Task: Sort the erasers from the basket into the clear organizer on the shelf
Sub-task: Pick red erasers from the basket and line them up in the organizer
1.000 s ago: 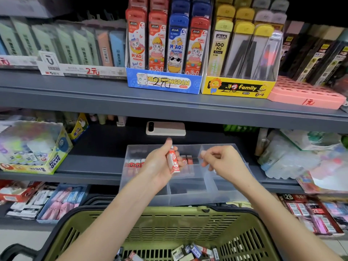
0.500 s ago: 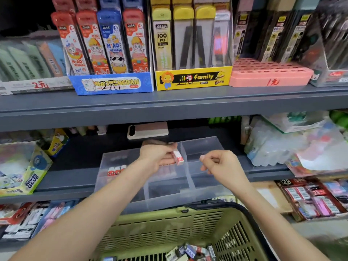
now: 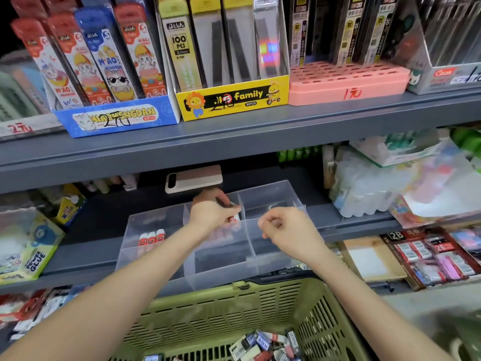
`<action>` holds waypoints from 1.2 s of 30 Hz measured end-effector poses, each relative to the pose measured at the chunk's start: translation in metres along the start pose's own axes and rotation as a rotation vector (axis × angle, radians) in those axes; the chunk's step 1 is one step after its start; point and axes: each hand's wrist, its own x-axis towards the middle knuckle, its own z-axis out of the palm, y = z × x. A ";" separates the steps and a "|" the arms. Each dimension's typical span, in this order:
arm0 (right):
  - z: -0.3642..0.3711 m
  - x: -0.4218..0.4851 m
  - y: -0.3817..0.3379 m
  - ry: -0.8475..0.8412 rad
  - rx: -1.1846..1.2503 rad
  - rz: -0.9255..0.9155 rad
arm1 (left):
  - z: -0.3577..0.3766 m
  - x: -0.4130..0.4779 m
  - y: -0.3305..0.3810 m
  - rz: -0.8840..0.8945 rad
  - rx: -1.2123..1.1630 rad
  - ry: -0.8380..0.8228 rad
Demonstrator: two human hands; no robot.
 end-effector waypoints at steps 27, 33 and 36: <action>0.017 -0.087 -0.011 0.204 -0.012 -0.492 | -0.074 -0.092 -0.050 0.551 0.188 0.298; 0.080 -0.100 0.055 -0.421 -0.584 0.115 | -0.076 -0.165 -0.115 0.570 0.244 0.317; 0.104 -0.094 0.073 -0.451 -0.686 0.187 | -0.039 -0.183 -0.146 0.389 0.249 -0.060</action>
